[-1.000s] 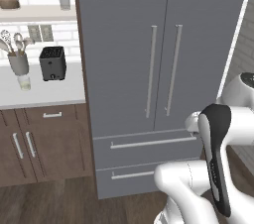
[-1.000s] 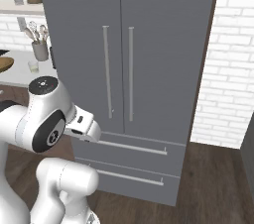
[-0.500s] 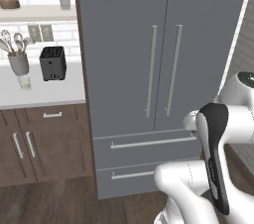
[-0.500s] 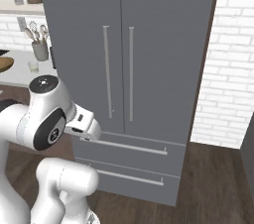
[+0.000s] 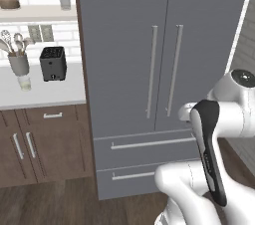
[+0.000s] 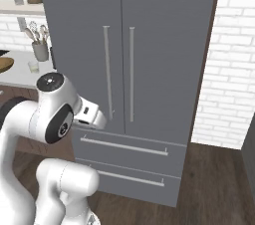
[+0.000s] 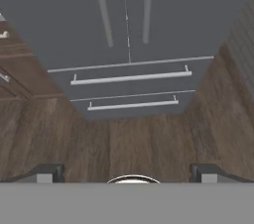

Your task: Grab a lemon wedge from the fridge and one ice cube from the ice bowl, and put them in the glass of lemonade.

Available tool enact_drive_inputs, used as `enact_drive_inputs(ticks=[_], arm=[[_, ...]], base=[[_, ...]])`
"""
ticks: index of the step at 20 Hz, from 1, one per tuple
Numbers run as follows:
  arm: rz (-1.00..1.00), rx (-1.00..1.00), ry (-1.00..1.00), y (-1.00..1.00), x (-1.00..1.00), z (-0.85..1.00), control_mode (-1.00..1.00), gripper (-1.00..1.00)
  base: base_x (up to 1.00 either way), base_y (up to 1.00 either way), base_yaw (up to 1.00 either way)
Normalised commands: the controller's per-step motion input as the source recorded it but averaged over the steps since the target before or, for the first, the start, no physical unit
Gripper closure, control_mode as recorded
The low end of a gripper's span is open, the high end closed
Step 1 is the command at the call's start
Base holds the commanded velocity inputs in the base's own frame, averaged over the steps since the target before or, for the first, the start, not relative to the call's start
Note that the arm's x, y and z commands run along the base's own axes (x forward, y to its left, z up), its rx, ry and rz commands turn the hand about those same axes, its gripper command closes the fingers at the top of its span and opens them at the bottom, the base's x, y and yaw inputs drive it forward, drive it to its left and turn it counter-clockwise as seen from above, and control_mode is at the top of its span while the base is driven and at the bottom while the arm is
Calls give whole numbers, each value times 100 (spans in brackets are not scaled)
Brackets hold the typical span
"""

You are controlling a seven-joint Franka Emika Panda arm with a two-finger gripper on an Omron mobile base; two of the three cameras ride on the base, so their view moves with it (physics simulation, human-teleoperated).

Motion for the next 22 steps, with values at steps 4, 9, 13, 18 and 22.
enact_drive_inputs(ticks=[4, 9, 13, 18, 22], arm=[[0, -4, -24, 0, 39, 14, -100, -100], [0, 0, -10, 0, 15, 6, -100, -100], [-1, 0, -10, -2, 2, 1, -100, -100], [-2, 0, -12, -12, 0, 2, -100, -100], [-3, 0, -12, -12, 8, 4, -100, -100]], base=[[0, 0, 0], [0, 0, 0], [0, 0, 0], [0, 0, 0], [0, 0, 0]])
